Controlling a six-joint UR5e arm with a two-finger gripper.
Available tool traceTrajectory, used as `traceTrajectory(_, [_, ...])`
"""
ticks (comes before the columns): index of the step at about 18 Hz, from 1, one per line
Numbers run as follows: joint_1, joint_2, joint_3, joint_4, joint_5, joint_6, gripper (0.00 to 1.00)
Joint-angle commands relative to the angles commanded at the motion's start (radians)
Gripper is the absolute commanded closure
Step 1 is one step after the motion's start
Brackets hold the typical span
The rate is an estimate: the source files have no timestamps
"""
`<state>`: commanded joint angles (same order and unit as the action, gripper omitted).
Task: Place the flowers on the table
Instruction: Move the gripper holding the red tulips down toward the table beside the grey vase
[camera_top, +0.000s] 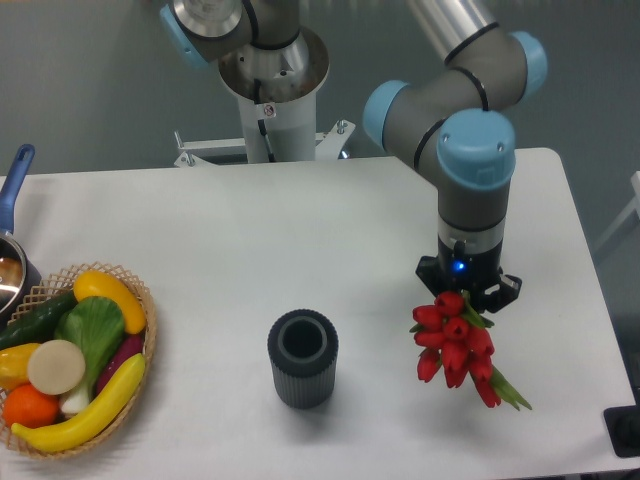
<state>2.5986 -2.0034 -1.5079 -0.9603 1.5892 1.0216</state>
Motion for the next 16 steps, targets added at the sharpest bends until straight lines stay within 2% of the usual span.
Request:
traceTrajectory(4, [-0.018,0.0,-0.029,-0.002,0.0,0.0,1.0])
traceTrajectory(6, [-0.02,-0.002,-0.044,-0.002,-0.002,0.0,0.94])
traceTrajectory(9, [-0.02,-0.003,-0.066,0.003,-0.006,0.0,0.8])
traceTrajectory(16, [-0.021,-0.025,-0.092,0.015,-0.009,-0.002,0.29])
